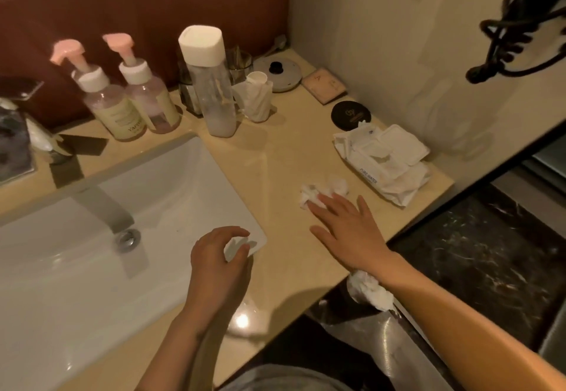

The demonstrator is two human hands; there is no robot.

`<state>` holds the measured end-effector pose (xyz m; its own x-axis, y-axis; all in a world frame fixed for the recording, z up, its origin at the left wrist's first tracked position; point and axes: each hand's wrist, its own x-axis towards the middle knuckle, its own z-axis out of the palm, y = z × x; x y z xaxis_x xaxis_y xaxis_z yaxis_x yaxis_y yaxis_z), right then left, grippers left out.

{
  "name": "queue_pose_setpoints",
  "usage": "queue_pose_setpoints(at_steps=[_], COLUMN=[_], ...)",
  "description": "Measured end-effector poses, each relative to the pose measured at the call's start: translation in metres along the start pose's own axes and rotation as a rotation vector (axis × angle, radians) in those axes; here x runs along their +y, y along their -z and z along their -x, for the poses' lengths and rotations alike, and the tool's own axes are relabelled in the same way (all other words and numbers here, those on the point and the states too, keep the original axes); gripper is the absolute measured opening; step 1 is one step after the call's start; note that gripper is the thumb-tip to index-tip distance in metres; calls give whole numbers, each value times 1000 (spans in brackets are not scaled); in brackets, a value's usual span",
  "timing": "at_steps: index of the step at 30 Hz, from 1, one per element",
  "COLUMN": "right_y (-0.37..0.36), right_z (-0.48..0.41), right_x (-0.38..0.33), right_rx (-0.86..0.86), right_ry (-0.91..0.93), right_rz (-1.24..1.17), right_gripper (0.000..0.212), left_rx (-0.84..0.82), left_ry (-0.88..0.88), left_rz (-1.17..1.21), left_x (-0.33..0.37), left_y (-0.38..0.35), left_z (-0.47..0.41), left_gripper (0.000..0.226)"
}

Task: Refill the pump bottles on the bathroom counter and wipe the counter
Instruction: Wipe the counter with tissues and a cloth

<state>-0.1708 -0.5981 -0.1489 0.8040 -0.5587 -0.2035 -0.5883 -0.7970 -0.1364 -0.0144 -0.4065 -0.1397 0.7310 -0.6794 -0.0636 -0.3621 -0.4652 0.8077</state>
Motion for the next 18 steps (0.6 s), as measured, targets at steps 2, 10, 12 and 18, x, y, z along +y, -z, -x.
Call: queue_pose_setpoints(at_steps=[2, 10, 12, 18], right_y=[-4, -21, -28, -47], right_z=[-10, 12, 31, 83], right_x=[-17, -79, -85, -68], right_rx=[3, 102, 111, 142], right_ry=[-98, -48, -12, 59], right_rz=[-82, -159, -187, -94], right_gripper=[57, 70, 65, 39], left_rx=[-14, -88, -100, -143], left_ry=[1, -32, -50, -95], left_rz=[-4, 2, 34, 47], left_x=[-1, 5, 8, 12], left_y=[1, 1, -1, -10], left_z=[3, 15, 17, 19], left_gripper=[16, 29, 26, 22])
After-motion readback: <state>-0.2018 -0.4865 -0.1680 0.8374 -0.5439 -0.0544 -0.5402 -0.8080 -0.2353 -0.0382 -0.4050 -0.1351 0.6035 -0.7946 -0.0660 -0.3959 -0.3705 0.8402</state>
